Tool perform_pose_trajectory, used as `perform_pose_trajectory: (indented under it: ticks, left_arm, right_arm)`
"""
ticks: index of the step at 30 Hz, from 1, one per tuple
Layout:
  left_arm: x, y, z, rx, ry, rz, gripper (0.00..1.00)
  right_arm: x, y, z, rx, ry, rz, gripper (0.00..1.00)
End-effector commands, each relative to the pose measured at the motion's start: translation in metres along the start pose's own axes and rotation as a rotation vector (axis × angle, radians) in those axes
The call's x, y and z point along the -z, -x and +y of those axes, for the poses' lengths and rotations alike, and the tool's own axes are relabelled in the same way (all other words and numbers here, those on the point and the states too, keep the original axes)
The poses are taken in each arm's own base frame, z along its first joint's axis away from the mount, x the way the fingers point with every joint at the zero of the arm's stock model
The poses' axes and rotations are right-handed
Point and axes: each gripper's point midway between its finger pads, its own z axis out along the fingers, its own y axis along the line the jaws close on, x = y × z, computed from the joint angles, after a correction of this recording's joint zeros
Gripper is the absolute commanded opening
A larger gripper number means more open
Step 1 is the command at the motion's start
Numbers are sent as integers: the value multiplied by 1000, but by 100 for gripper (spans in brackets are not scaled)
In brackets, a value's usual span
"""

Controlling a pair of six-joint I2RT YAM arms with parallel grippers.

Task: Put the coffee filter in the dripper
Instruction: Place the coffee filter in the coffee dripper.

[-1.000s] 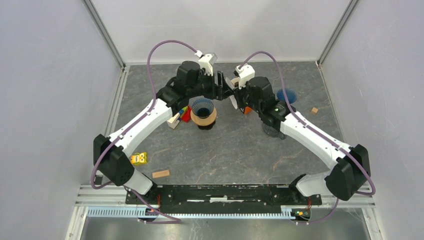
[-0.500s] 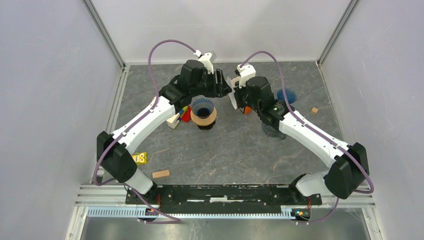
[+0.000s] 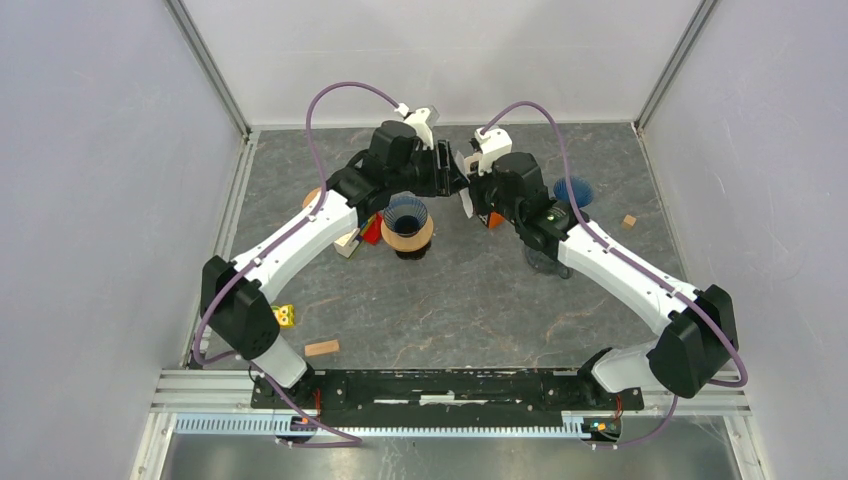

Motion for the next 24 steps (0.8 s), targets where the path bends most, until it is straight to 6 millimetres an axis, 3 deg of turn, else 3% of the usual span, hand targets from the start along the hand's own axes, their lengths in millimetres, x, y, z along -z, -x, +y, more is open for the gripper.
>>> perform_pose_trajectory:
  ticks: [1, 15, 24]
  left_arm:
    - [-1, 22, -12, 29, -13, -53, 61]
    - [-4, 21, -18, 30, -49, -46, 54]
    - [5, 22, -29, 23, -113, -61, 58]
  right_arm:
    - [-1, 22, 9, -21, 24, -64, 0]
    - [-1, 16, 5, -14, -3, -57, 0]
    - [-4, 9, 3, -13, -10, -41, 0]
